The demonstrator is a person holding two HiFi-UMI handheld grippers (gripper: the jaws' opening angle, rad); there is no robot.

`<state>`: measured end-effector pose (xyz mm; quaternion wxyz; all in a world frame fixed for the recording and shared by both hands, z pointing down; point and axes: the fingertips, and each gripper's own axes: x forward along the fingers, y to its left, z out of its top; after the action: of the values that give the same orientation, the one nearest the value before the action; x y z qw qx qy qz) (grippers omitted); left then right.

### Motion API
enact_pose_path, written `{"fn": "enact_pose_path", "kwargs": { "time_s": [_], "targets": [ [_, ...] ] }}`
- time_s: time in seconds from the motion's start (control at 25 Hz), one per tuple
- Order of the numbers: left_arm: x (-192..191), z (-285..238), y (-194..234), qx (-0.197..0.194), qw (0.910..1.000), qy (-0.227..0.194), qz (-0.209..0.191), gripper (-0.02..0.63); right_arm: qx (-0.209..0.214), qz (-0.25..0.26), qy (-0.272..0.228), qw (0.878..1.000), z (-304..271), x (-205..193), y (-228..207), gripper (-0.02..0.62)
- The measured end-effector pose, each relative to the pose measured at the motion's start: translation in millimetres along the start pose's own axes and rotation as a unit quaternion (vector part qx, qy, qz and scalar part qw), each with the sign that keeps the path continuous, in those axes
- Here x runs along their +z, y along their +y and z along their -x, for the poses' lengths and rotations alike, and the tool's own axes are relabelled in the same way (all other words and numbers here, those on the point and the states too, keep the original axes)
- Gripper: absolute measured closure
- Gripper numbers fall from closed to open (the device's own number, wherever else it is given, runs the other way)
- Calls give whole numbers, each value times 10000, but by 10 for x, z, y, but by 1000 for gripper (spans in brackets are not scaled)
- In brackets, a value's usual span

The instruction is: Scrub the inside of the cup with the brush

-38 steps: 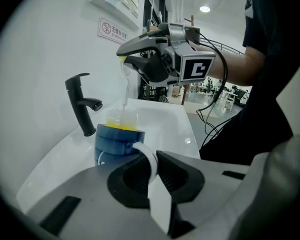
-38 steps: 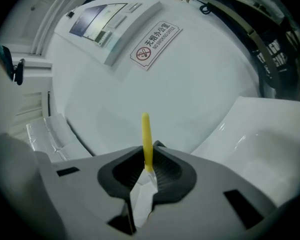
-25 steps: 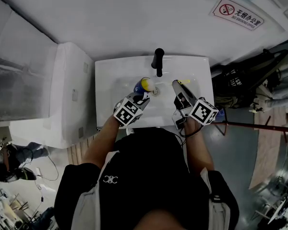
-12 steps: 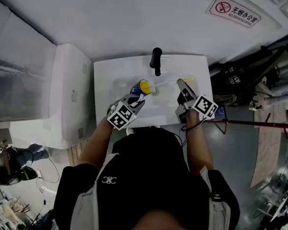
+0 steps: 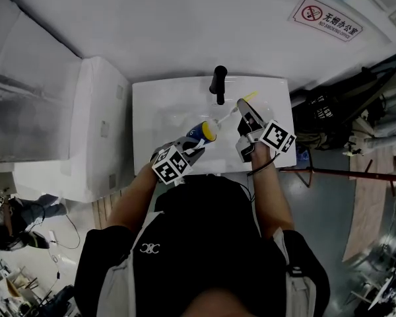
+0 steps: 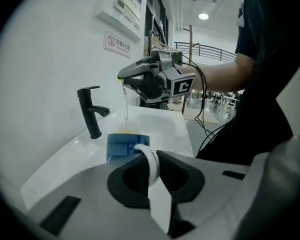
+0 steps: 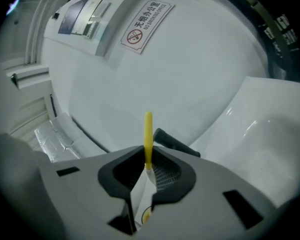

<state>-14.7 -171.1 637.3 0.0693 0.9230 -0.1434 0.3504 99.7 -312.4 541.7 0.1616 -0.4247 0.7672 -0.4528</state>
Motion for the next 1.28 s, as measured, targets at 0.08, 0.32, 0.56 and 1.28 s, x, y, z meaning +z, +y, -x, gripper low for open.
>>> {"fn": "enact_pose_path", "kwargs": {
  "time_s": [0.08,0.32,0.56,1.28],
  "targets": [
    [-4,-16,17,-4,10000,12,25,560,174,177,119,9996,-27,-45,160,546],
    [12,-7,163,199,9995,-119,213,558,668,982,541,9915,79,-153,576,545],
    [28,88,401,626,9970,-272,361,559,490,1373,923,9850,361,-241,575,546],
    [221,445,288,908,9927,-676,-405,560,-259,-1401,142,9897,424,-201,-844,546]
  ]
}}
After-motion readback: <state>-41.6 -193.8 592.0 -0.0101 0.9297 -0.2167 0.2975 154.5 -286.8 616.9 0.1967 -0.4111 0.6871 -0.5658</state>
